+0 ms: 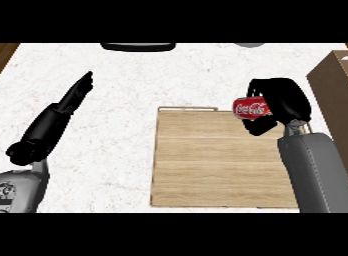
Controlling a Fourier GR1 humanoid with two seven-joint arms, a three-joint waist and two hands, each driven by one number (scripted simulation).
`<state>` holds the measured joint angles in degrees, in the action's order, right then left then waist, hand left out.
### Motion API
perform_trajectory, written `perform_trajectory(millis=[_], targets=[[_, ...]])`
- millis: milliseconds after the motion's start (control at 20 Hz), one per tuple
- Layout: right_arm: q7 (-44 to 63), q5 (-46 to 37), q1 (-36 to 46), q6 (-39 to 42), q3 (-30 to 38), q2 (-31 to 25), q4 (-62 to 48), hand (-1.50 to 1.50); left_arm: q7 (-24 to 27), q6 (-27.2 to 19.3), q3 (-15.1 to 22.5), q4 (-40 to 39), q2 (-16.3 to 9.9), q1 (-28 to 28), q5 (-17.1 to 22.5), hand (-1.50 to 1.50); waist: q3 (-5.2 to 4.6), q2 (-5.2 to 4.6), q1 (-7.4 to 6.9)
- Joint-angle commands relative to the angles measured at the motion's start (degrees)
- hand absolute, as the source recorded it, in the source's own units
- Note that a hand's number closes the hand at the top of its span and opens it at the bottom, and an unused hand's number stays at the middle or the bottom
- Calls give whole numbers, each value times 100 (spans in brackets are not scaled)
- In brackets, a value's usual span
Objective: Pick the can from the tray and place it in the cardboard box
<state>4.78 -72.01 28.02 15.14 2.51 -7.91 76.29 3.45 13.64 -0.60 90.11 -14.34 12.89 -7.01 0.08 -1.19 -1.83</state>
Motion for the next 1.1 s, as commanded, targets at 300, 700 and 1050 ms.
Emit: perform_trajectory(millis=[300,700,1050], targets=[[1812,-684,2496,-977,877,-85,-1871,150,356,30,-55,-259,-2,-112,-56,0,-10,68,2],[3305,-883,3029,-2100,1816,-559,-1652,150,-35,3,-43,-137,44,35,-53,0,-7,77,57],[3422,-717,3162,-2332,2332,-1438,-2249,150,142,-8,-52,-33,56,-260,-127,0,-7,104,90]])
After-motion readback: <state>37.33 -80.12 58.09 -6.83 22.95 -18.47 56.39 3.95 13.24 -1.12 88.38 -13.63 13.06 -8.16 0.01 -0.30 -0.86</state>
